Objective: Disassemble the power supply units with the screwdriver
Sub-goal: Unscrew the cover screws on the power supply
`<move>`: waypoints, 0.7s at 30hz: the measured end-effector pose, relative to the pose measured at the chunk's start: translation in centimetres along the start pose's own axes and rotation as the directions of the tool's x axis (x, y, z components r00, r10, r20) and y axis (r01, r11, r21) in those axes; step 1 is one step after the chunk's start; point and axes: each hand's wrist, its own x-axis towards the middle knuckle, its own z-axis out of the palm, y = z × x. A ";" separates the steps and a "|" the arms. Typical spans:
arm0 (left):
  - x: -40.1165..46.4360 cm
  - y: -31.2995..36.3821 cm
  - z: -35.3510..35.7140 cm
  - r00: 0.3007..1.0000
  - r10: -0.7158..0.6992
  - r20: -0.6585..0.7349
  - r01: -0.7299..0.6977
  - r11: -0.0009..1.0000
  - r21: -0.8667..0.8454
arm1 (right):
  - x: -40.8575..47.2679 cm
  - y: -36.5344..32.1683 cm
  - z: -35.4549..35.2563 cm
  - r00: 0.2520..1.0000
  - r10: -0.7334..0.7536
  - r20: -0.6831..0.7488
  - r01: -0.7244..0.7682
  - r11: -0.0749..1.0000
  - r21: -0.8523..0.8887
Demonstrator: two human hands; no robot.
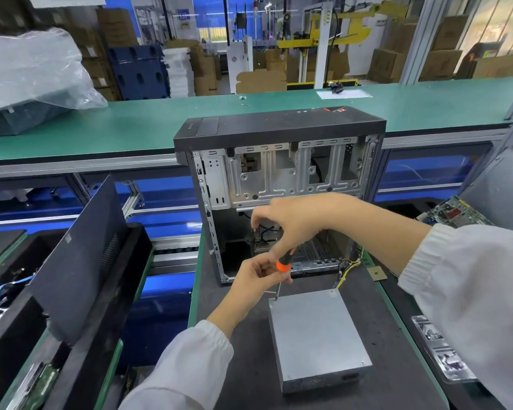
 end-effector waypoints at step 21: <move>-1.4 -2.8 -2.9 0.987 -0.159 0.001 0.148 0.921 0.360 | -0.6 0.5 -0.1 0.977 0.160 -0.142 -0.156 0.987 0.039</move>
